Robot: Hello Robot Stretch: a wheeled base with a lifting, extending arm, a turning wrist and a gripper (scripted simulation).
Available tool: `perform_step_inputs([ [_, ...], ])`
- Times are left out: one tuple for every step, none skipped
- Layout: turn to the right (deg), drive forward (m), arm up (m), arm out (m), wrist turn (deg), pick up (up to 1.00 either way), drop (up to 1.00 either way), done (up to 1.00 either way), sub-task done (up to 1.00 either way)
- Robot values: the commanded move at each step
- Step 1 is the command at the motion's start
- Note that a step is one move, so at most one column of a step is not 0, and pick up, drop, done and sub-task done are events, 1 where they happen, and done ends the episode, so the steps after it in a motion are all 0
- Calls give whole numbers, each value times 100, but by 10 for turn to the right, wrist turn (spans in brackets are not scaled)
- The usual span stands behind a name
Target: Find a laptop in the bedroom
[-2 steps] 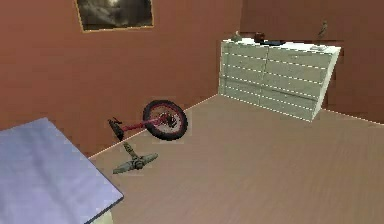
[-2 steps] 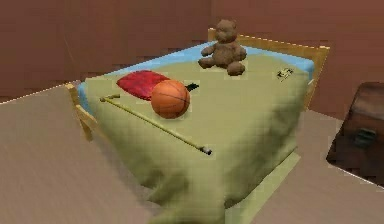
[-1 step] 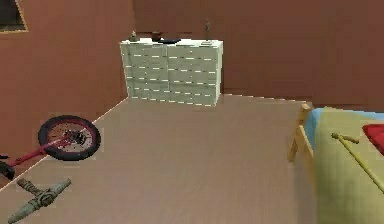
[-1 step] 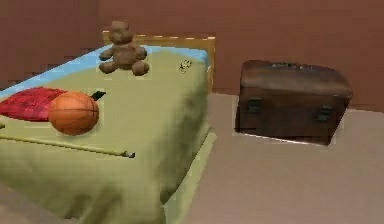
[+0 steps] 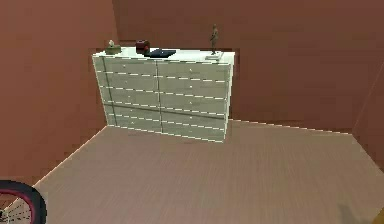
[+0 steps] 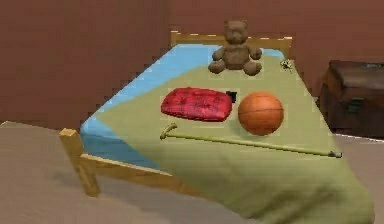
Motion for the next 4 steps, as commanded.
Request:
perform_step_inputs([
  [30,0,0,0,0,0,0,0,0],
  [0,100,0,0,0,0,0,0,0],
  [0,50,0,0,0,0,0,0,0],
  [-270,0,0,0,0,0,0,0,0],
])
